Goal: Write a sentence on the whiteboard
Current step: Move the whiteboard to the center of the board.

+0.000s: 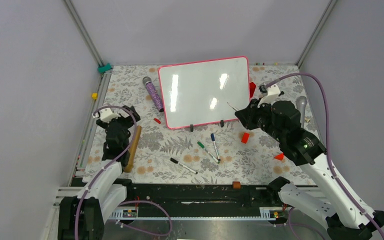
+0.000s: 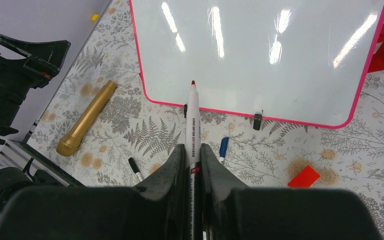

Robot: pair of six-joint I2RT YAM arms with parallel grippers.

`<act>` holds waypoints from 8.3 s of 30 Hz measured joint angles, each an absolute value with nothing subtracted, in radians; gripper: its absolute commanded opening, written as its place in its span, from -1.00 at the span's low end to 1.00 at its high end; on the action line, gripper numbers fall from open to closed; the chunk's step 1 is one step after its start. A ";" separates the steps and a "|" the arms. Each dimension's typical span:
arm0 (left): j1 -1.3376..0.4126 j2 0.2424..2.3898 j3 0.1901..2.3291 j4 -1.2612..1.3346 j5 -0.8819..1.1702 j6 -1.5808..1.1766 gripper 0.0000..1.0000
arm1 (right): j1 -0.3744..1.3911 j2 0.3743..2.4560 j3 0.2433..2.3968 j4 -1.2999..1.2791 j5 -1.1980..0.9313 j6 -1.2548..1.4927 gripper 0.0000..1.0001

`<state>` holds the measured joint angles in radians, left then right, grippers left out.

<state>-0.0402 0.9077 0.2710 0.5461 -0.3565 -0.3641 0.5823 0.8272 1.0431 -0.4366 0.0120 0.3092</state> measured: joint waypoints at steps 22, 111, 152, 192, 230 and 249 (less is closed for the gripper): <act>-0.161 1.117 0.353 0.435 -0.070 -0.566 0.98 | 0.582 0.830 1.028 -0.439 0.015 0.306 -1.00; -0.036 1.787 0.459 1.156 0.711 -0.907 0.21 | 0.003 1.684 1.448 -0.179 0.059 0.721 -1.00; -0.036 1.875 0.587 1.198 0.746 -0.931 -0.06 | 0.073 2.290 1.884 0.038 -0.074 1.096 -1.00; -0.087 1.747 0.491 1.117 0.816 -0.820 -0.51 | 0.041 2.003 1.427 0.122 -0.065 1.101 -1.00; -0.097 1.757 0.495 1.093 0.808 -0.827 -0.19 | -0.017 2.084 1.608 0.064 -0.203 1.082 -1.00; -0.118 1.671 0.445 1.031 0.786 -0.762 -0.18 | -0.007 1.962 1.371 0.125 -0.205 1.082 -1.00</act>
